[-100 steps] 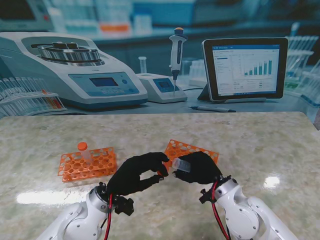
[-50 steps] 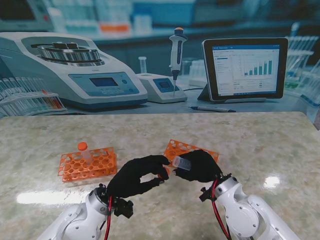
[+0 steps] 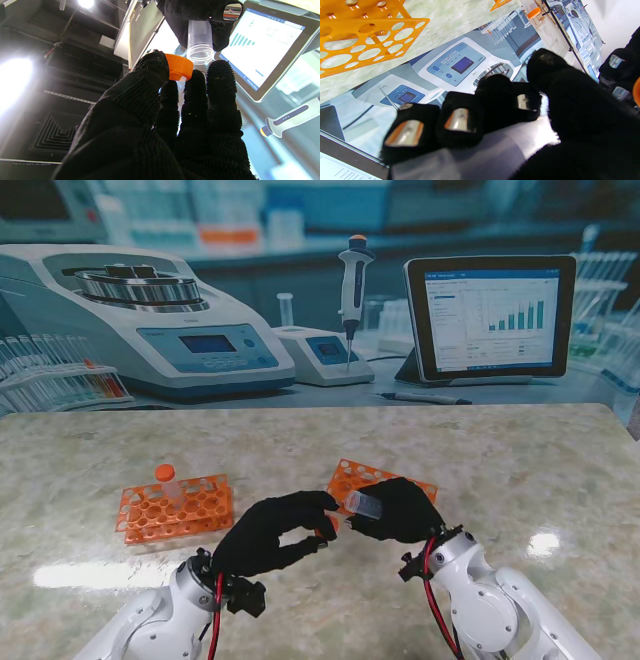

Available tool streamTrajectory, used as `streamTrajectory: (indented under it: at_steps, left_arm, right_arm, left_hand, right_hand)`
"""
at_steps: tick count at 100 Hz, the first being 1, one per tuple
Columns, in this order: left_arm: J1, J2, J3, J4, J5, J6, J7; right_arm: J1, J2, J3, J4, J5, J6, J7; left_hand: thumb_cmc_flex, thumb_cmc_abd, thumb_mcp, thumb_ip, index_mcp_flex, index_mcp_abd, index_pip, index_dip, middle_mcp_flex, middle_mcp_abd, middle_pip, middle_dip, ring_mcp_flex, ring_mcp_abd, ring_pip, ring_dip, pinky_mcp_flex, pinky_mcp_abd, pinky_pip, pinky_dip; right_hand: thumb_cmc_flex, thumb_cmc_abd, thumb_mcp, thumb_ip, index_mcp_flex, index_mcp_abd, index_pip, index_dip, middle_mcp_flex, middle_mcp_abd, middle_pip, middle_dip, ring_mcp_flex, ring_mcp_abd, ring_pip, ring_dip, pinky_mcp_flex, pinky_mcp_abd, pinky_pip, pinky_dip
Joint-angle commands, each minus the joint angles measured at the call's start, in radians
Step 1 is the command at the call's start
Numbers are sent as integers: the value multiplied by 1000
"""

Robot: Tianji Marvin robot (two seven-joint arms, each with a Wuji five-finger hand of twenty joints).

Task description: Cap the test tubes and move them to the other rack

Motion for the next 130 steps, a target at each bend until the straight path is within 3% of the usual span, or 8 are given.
streamTrajectory:
  at_steps: [1, 130]
  left_arm:
    - [5, 0, 0, -7, -5, -5, -6]
    - [41, -5, -26, -33, -43, -37, -18]
  right_arm:
    - [-2, -4, -2, 2, 3, 6, 4]
    - [0, -2, 9, -2, 0, 10, 14]
  left_hand:
    - [138, 27, 110, 67, 26, 17, 15, 7, -17, 7, -3, 0, 73, -66, 41, 44, -4, -11, -25, 21]
    - [138, 37, 106, 70, 24, 18, 11, 8, -19, 8, -6, 0, 72, -67, 37, 45, -2, -10, -29, 23]
  right_hand:
    - [43, 38, 14, 19, 70, -26, 72, 45, 55, 35, 7, 20, 22, -154, 207, 82, 70, -96, 321, 51]
    - [43, 39, 14, 19, 70, -26, 72, 45, 55, 37, 7, 20, 22, -154, 207, 82, 70, -95, 321, 50]
